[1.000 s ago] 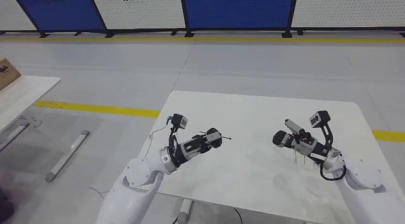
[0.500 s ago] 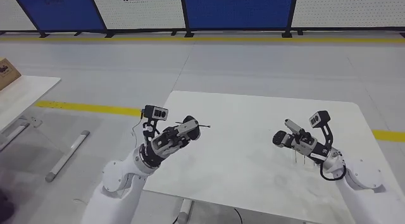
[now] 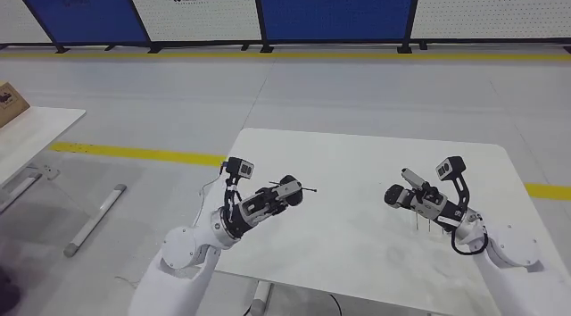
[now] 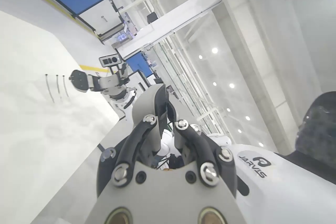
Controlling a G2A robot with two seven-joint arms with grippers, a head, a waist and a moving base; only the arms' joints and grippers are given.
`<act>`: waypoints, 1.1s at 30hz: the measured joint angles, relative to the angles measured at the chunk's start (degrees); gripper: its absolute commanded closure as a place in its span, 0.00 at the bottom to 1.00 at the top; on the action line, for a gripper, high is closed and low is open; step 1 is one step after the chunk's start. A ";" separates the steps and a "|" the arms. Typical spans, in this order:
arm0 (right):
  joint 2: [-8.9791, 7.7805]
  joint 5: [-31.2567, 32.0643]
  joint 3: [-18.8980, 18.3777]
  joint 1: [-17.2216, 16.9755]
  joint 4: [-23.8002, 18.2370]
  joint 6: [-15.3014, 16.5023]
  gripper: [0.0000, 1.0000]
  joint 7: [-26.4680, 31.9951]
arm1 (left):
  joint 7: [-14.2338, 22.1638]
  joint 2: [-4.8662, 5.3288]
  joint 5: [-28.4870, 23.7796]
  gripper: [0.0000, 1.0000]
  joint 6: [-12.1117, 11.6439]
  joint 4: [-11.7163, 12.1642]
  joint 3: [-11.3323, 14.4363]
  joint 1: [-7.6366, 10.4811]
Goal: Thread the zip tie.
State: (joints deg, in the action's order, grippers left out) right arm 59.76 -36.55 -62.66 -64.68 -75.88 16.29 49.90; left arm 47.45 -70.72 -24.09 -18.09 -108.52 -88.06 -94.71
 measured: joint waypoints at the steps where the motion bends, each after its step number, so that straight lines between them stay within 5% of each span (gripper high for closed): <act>1: 0.00 0.00 0.00 0.00 0.00 0.00 0.00 0.00 | -0.12 0.04 0.57 1.00 0.40 0.59 0.39 0.28; 15: 0.00 0.00 0.00 0.00 0.00 0.00 0.00 0.00 | -2.32 0.32 8.66 1.00 2.96 11.69 8.36 5.03; 21: 0.00 0.00 0.00 0.00 0.00 0.00 0.00 0.00 | -6.13 0.29 13.09 1.00 2.03 15.43 11.23 6.53; 26: 0.00 0.00 0.00 0.00 0.00 0.00 0.00 0.00 | -8.09 0.18 14.24 1.00 1.92 17.69 13.52 8.04; 33: 0.00 0.00 0.00 0.00 0.00 0.00 0.00 0.00 | -8.28 0.16 13.26 1.00 1.64 17.93 13.93 8.29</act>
State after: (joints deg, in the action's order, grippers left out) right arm 59.76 -36.55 -62.66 -64.68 -75.88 16.29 49.90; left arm 39.18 -70.56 -10.83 -16.45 -90.59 -74.13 -86.42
